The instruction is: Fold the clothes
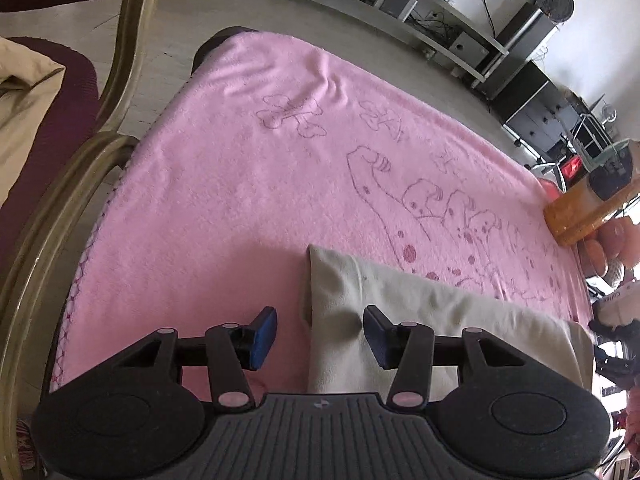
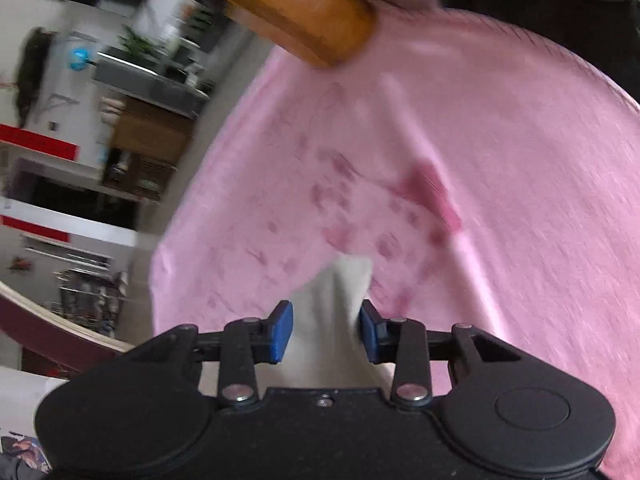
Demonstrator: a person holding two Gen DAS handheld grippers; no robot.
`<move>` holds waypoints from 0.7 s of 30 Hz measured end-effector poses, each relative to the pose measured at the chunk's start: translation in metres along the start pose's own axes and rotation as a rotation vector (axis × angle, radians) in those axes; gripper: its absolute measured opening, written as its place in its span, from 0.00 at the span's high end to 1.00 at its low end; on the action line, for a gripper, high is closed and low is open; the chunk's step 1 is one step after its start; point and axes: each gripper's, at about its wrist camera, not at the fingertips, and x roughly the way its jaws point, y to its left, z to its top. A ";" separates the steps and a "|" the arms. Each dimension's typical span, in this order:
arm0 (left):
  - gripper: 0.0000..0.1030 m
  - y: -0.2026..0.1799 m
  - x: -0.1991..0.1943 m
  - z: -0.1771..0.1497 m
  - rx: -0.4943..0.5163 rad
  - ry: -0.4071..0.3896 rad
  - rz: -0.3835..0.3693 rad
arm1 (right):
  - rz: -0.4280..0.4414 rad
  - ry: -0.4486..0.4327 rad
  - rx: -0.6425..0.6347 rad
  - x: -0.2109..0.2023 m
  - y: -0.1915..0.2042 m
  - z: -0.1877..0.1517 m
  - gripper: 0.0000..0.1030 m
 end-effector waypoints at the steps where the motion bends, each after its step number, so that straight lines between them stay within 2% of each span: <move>1: 0.54 0.001 -0.001 0.000 -0.005 -0.006 0.003 | 0.013 -0.015 0.004 0.000 -0.001 0.000 0.65; 4: 0.54 0.002 -0.002 0.001 -0.024 -0.021 0.015 | 0.002 -0.088 0.034 0.000 -0.008 0.003 0.65; 7: 0.54 0.002 -0.004 0.003 -0.021 -0.029 0.031 | -0.104 -0.142 0.059 -0.009 -0.014 0.001 0.65; 9: 0.54 0.001 -0.006 0.003 -0.019 -0.033 0.023 | -0.101 -0.130 0.105 -0.016 -0.022 -0.001 0.65; 12: 0.54 0.000 -0.010 0.003 -0.023 -0.045 0.001 | -0.052 -0.086 0.134 -0.018 -0.027 -0.004 0.67; 14: 0.54 0.001 -0.013 0.004 -0.028 -0.061 -0.008 | -0.046 -0.069 0.109 -0.017 -0.023 -0.007 0.74; 18: 0.54 0.007 -0.004 0.007 -0.054 -0.048 0.018 | -0.060 -0.059 0.063 -0.013 -0.009 -0.005 0.74; 21: 0.56 0.012 0.005 0.009 -0.079 -0.030 0.000 | -0.083 -0.058 0.024 -0.010 -0.002 -0.006 0.74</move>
